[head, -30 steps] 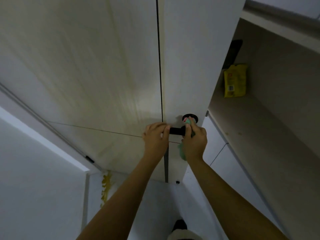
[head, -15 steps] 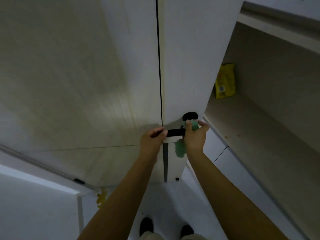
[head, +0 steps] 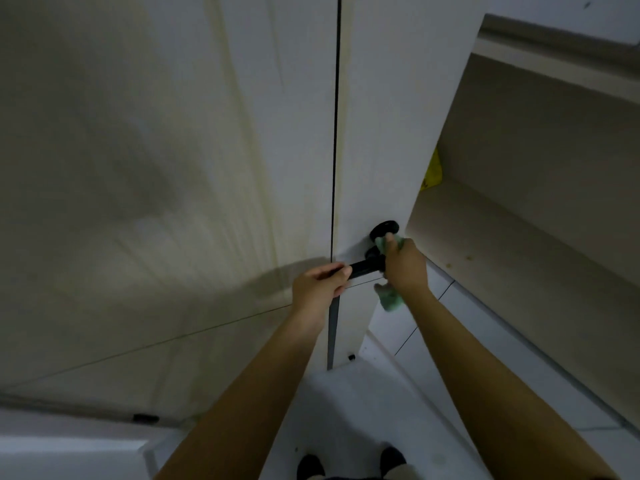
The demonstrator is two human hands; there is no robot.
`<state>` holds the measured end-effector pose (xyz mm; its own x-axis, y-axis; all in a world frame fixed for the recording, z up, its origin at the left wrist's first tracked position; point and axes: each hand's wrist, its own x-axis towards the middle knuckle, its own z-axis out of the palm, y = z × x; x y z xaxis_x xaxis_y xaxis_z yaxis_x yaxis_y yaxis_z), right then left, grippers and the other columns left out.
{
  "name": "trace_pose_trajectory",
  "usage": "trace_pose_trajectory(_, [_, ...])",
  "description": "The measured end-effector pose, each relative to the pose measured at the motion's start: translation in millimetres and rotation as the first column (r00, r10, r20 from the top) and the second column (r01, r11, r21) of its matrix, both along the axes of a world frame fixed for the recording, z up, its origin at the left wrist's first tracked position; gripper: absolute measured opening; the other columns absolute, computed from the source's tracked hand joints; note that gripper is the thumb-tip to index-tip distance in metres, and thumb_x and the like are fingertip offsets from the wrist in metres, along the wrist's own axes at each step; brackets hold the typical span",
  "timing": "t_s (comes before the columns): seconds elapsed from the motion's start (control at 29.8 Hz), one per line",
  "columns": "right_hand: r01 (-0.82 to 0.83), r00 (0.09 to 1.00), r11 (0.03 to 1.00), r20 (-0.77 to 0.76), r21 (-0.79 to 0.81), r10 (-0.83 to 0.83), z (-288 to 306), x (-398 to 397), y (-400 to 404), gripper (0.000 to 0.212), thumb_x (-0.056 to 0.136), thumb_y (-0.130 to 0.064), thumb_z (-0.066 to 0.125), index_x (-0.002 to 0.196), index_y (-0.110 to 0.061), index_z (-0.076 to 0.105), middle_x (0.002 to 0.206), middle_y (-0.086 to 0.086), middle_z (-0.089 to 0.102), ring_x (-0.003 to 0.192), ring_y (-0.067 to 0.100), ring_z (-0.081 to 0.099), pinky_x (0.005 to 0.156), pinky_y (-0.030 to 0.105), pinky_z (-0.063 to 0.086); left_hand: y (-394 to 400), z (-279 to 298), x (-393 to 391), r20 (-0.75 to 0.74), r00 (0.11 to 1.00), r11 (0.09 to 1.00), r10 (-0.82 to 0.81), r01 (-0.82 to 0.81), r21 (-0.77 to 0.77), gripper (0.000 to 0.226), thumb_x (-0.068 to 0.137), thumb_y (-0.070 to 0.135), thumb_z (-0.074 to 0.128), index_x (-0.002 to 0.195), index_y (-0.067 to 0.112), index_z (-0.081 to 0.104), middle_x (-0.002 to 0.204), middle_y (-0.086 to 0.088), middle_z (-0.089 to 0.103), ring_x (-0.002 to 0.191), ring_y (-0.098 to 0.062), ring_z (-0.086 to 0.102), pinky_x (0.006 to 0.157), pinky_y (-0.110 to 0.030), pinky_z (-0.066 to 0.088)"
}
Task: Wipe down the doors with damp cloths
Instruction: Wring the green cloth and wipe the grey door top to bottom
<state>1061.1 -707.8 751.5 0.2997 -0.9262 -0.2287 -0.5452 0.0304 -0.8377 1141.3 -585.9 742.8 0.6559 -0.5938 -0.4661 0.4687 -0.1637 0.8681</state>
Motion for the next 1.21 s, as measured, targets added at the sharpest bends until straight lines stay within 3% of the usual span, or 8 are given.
trace_pose_trajectory(0.1, [-0.002,1.0,1.0,0.011,-0.03,0.002,6.5,-3.3,-11.5,0.045,0.104,-0.035,0.03,0.073,-0.009,0.051,0.064,0.002,0.054,0.058,0.016,0.054,0.044,0.018,0.037,0.3,0.2,7.0,-0.119,0.992,0.999,-0.034,0.028,-0.046,0.009,0.086,0.01,0.067,0.092,0.016,0.067,0.093,-0.004,0.069,0.084,-0.015,0.069,0.071,-0.02,0.055])
trace_pose_trajectory(0.27, [-0.041,0.994,0.916,-0.108,-0.4,-0.003,-17.8,10.5,35.0,0.043,0.103,-0.024,0.034,0.141,-0.003,0.038,0.134,0.019,0.045,0.119,0.031,0.045,0.101,0.039,0.037,2.5,-2.4,14.2,-0.338,0.939,0.986,-0.057,0.0,-0.165,0.011,0.094,0.01,0.056,0.098,0.011,0.066,0.101,-0.008,0.066,0.092,-0.019,0.065,0.071,-0.024,0.055])
trace_pose_trajectory(0.37, [-0.232,0.968,0.686,-0.232,-0.69,0.094,-31.7,-4.3,47.5,0.037,0.101,-0.02,0.039,0.132,-0.004,0.053,0.139,0.016,0.048,0.138,0.037,0.029,0.117,0.043,0.012,3.9,-4.2,16.3,-0.345,0.934,0.986,-0.086,0.031,-0.162,0.012,0.095,0.012,0.054,0.097,0.013,0.066,0.104,-0.009,0.067,0.093,-0.019,0.065,0.072,-0.025,0.054])
trace_pose_trajectory(0.54, [-0.411,0.905,0.577,-0.395,-0.706,0.16,-22.3,-5.1,42.4,0.048,0.098,-0.031,0.026,0.088,-0.008,0.066,0.096,0.012,0.067,0.112,0.034,0.053,0.109,0.042,0.019,7.9,-5.8,17.0,-0.41,0.91,0.989,-0.055,-0.007,-0.146,0.018,0.094,0.022,0.056,0.101,0.006,0.062,0.1,-0.013,0.068,0.09,-0.02,0.066,0.07,-0.028,0.053])
trace_pose_trajectory(0.74, [-0.738,0.674,0.35,-0.653,-0.576,0.346,-13.5,-2.7,28.2,0.057,0.098,-0.041,0.016,0.091,-0.013,0.065,0.086,0.007,0.066,0.086,0.027,0.057,0.087,0.037,0.035,14.8,-4.3,19.6,-0.477,0.878,0.982,0.028,-0.113,-0.149,0.024,0.098,0.022,0.049,0.1,0.001,0.06,0.097,-0.015,0.066,0.09,-0.023,0.064,0.071,-0.031,0.052])
trace_pose_trajectory(0.91, [-0.635,0.77,0.375,-0.593,-0.676,0.236,-14.1,1.0,32.1,0.049,0.097,-0.032,0.026,0.07,-0.011,0.061,0.068,0.007,0.061,0.067,0.025,0.052,0.075,0.036,0.037,20.4,-7.0,12.9,-0.443,0.897,0.977,-0.008,-0.087,-0.193,0.023,0.1,0.021,0.045,0.099,0.004,0.061,0.099,-0.011,0.068,0.095,-0.02,0.064,0.078,-0.028,0.051])
trace_pose_trajectory(1.11, [-0.675,0.727,0.166,-0.609,-0.719,0.316,-5.6,-15.3,-1.1,0.055,0.1,-0.036,0.02,0.078,-0.011,0.064,0.074,0.008,0.064,0.073,0.027,0.058,0.082,0.036,0.04,20.1,-4.7,11.1,-0.344,0.939,0.988,0.012,-0.064,-0.141,0.022,0.098,0.025,0.05,0.099,0.008,0.063,0.095,-0.008,0.072,0.093,-0.018,0.066,0.075,-0.026,0.053])
trace_pose_trajectory(1.21, [-0.542,0.84,0.313,-0.485,-0.78,0.244,-14.8,-18.1,8.5,0.046,0.099,-0.029,0.028,0.077,-0.009,0.064,0.077,0.008,0.062,0.081,0.029,0.059,0.095,0.035,0.029,18.2,-1.6,7.7,-0.281,0.96,0.99,0.009,-0.047,-0.13,0.016,0.095,0.023,0.056,0.099,0.009,0.063,0.098,-0.008,0.069,0.093,-0.017,0.065,0.076,-0.025,0.053])
